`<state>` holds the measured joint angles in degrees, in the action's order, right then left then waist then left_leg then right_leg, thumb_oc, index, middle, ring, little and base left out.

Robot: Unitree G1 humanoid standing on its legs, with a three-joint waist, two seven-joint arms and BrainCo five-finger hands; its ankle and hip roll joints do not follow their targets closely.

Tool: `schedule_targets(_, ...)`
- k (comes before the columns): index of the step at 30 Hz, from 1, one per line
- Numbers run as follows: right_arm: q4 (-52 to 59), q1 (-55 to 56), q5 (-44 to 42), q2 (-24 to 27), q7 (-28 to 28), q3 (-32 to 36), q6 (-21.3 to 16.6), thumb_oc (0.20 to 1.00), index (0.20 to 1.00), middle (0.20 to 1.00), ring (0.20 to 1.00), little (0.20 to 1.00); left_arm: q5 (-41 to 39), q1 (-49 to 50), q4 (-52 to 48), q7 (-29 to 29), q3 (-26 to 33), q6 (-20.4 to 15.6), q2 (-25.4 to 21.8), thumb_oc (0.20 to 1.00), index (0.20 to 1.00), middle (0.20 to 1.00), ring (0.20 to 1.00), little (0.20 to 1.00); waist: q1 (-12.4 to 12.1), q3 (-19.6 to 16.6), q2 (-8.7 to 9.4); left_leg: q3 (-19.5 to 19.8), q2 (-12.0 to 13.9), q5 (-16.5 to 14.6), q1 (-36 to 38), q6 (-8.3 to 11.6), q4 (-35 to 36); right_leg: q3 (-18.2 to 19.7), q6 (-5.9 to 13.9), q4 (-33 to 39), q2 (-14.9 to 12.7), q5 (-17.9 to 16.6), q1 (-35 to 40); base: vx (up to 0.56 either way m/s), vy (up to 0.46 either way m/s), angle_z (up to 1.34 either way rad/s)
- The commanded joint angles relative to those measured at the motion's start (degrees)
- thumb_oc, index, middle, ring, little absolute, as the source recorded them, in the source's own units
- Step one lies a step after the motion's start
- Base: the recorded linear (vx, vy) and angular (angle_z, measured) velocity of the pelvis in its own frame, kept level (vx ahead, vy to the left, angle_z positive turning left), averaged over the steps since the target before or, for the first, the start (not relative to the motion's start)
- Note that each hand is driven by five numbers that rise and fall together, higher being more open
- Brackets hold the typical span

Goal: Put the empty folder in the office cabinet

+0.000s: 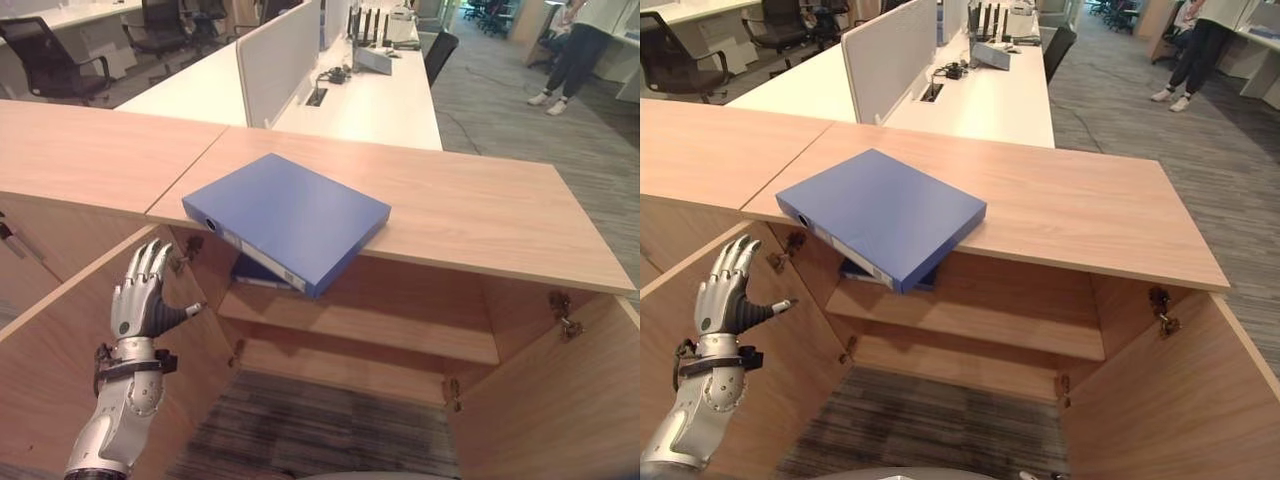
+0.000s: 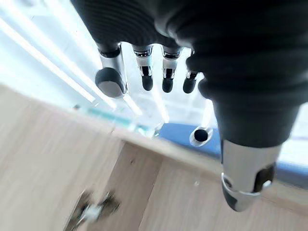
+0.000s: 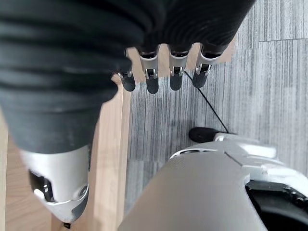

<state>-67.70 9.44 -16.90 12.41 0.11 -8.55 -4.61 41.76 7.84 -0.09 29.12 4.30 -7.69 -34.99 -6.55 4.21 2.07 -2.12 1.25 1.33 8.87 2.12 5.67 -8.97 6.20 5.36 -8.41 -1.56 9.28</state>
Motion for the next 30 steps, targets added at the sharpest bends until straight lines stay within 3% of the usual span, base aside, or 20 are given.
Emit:
schedule_targets(1, -1.9, -3.5, -1.6, -0.6, 1.1, -1.9, -1.5, 1.0, 1.0, 1.0, 1.0, 1.0, 4.5, -9.2, -4.0, 2.2, -0.6, -2.7, -7.2, 1.0, 1.0, 1.0, 1.0, 1.0, 1.6, 0.8, 0.87, 0.9, 1.0, -4.8, 1.6, 1.64, -0.7, 1.9, 4.94, -1.8, -4.2, 0.6, 0.8, 0.03, -0.001, -0.08)
schedule_targets(12, -2.2, -3.4, -5.0, 0.5, 1.4, -0.7, -2.1, 1.0, 1.0, 1.0, 1.0, 1.0, 6.6, -16.1, -2.9, 0.7, -7.0, -3.7, -13.3, 1.0, 1.0, 1.0, 1.0, 1.0, 4.0, 0.3, -0.41, 0.2, 0.9, -5.2, 2.2, 1.74, -0.7, 3.1, 5.23, -2.0, -4.5, 0.4, 0.4, 0.01, 0.003, -0.01)
schedule_targets(21, -2.6, -3.5, -7.2, 1.0, 0.8, 0.8, -2.6, 1.0, 1.0, 1.0, 1.0, 1.0, 6.3, -19.9, 2.1, -2.2, -14.6, -5.1, -14.4, 1.0, 1.0, 1.0, 1.0, 1.0, 5.6, 0.2, -0.93, -1.2, 0.8, -5.6, 2.9, 1.64, -0.7, 4.4, 5.51, -1.7, -4.5, 0.0, 0.0, 0.01, 0.012, -0.09)
schedule_targets(30, -3.5, -3.3, -8.8, 1.2, 0.5, 2.5, -2.6, 1.0, 1.0, 1.0, 1.0, 1.0, 7.0, -20.5, 5.9, -3.3, -17.9, -5.1, -14.3, 1.0, 1.0, 1.0, 1.0, 1.0, 6.0, 0.3, -0.89, -1.6, 0.6, -5.7, 3.0, 1.5, -0.7, 5.1, 5.7, -1.6, -4.5, -0.1, -0.2, 0.0, 0.012, -0.06)
